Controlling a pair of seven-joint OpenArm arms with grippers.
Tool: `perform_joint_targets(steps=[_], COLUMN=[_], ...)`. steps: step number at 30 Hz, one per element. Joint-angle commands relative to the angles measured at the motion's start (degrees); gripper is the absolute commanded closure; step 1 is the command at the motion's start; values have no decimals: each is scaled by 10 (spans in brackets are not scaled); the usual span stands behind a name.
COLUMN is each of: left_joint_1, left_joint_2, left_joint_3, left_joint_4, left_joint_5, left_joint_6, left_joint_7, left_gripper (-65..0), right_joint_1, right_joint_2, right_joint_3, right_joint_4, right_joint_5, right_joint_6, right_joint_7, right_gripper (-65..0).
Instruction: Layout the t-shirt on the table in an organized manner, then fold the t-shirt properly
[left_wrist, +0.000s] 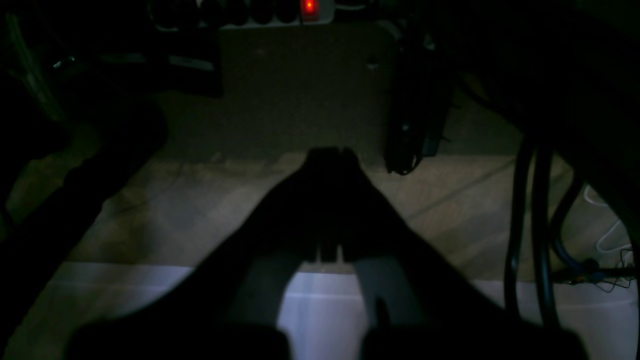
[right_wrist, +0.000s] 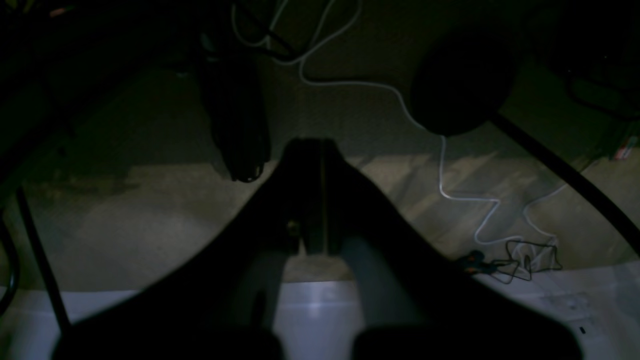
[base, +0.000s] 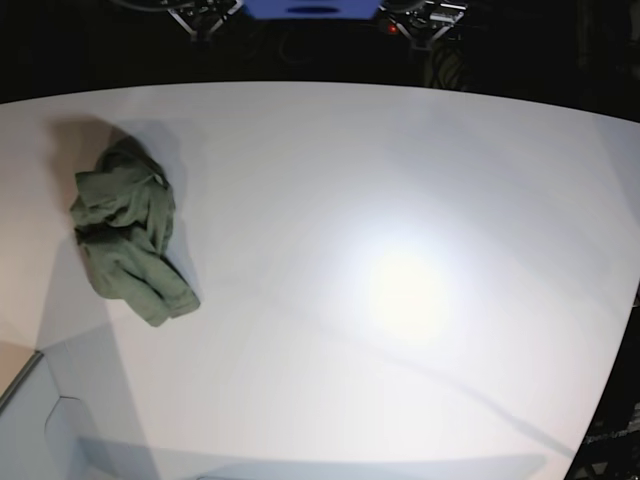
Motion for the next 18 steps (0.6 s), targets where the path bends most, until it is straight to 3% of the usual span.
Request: perform_joint_targets(steps=[1, 12, 18], left_joint_1=[3, 13, 83], left_joint_2=[-2, -3, -21], left_joint_3=[0, 0, -1], left_joint_4=[1, 2, 113], left_joint_5=[-1, -1, -1], left_joint_6=[6, 6, 6], left_joint_7=[0, -1, -1], left_gripper=[-2, -2, -2], right_joint_1=[-3, -14, -66], right_joint_2=[2, 9, 17], right_joint_3=[-1, 1, 2], right_joint_4=[1, 2, 70], right_joint_5=[2, 2, 2], right_joint_6=[9, 9, 9], right_joint_7=[0, 4, 8], right_gripper=[0, 0, 0])
